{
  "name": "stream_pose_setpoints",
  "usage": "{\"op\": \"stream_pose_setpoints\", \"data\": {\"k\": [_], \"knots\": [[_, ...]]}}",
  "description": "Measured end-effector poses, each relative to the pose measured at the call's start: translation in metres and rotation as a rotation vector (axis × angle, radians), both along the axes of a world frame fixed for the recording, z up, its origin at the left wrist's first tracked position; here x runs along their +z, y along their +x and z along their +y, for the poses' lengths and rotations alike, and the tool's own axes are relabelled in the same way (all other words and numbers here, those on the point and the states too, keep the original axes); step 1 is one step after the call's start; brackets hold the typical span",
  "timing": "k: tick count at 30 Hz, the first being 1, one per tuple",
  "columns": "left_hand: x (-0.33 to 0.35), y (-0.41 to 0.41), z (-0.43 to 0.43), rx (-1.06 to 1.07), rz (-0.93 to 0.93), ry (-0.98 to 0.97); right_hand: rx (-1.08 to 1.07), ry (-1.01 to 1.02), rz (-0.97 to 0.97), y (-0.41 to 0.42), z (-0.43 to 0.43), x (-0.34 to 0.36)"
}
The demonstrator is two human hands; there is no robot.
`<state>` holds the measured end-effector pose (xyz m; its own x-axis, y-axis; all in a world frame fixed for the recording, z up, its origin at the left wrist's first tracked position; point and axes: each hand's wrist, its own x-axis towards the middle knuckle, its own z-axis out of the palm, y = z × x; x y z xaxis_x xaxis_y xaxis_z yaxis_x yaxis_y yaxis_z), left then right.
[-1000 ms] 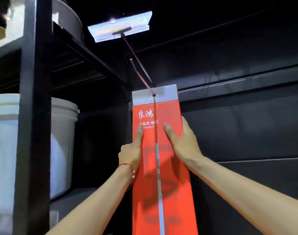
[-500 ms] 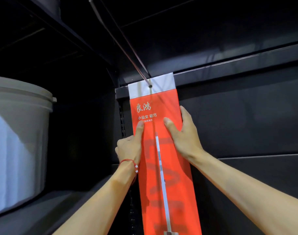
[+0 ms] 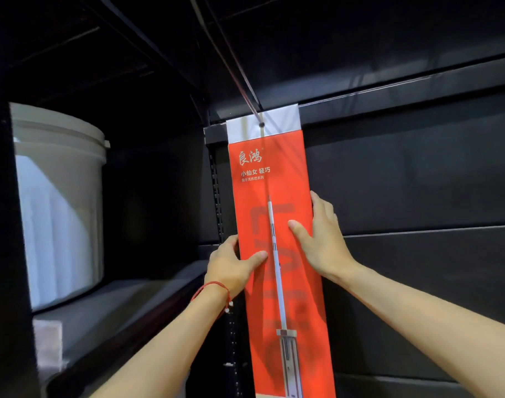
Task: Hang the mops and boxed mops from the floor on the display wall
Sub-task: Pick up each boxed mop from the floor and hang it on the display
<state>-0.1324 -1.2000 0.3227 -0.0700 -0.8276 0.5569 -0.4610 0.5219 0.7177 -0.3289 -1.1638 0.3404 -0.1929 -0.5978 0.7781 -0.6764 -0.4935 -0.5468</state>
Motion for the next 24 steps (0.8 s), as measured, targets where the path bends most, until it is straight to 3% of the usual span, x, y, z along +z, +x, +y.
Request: {"op": "stream_pose_setpoints", "data": {"k": [3,7,11,17,24], "knots": [[-0.024,0.009,0.022,0.013,-0.175,0.044,-0.119,0.097,0.118,-0.003,0.027,-0.038],[-0.045,0.017,0.054,-0.04,-0.272,0.011,-0.16,0.187,0.225,-0.002,0.066,-0.065],[-0.069,0.024,0.09,0.048,-0.58,-0.029,-0.225,0.265,0.336,0.006,0.108,-0.088],[-0.095,0.035,0.173,0.234,-1.051,-0.226,-0.303,0.307,0.79,0.024,0.188,-0.128],[-0.154,0.06,0.295,0.345,-1.148,-0.265,-0.162,0.25,1.02,0.044,0.274,-0.204]]}}
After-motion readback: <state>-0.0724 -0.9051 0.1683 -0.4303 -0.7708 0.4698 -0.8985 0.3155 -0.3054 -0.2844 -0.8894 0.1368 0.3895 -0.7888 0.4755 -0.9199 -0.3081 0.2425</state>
